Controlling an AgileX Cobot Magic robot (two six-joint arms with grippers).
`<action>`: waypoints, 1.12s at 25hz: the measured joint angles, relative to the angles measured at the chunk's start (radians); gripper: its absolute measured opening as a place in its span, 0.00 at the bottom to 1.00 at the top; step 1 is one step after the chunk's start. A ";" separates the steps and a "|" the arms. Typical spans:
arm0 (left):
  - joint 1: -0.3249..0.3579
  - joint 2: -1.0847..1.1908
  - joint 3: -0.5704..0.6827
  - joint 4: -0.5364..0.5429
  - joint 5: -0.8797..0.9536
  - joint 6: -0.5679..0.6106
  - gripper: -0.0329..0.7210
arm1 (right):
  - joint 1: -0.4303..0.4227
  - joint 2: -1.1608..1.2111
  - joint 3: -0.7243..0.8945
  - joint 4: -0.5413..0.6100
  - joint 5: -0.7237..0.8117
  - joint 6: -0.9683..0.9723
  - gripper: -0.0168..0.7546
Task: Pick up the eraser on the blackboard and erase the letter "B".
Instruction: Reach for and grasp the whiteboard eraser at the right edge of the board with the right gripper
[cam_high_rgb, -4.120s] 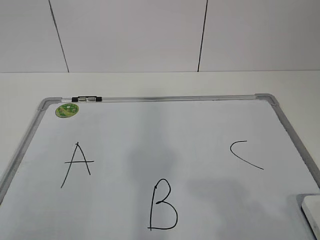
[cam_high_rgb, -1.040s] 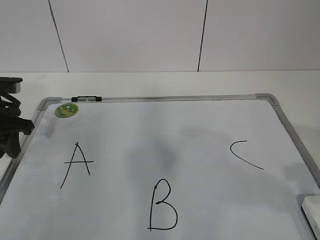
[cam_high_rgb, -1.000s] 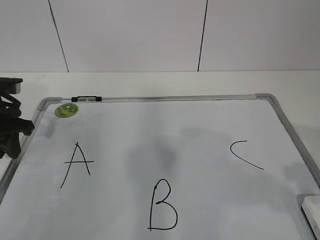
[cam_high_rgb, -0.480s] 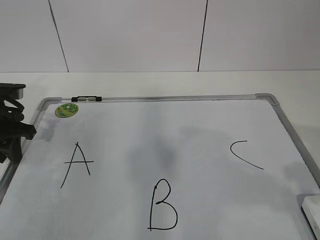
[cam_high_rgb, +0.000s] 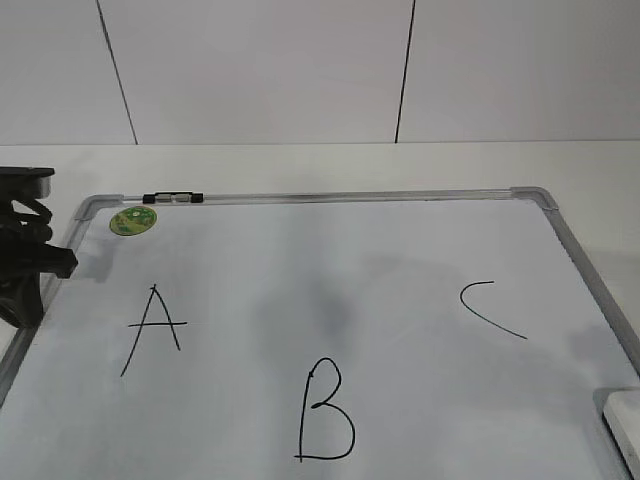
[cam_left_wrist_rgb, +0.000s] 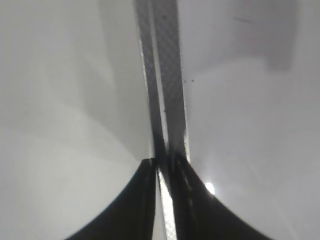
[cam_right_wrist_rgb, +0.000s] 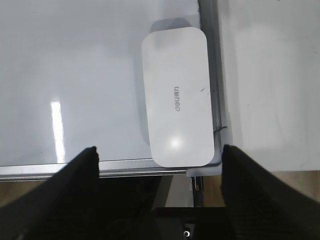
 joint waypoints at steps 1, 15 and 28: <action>0.000 0.000 0.000 -0.004 0.000 0.000 0.12 | 0.000 0.000 0.000 -0.002 0.000 0.000 0.78; 0.000 0.000 -0.002 -0.023 0.004 -0.020 0.07 | 0.000 0.007 0.000 -0.019 0.000 0.002 0.78; 0.000 0.000 -0.004 -0.019 0.004 -0.020 0.07 | 0.000 0.174 0.057 -0.001 -0.050 -0.006 0.87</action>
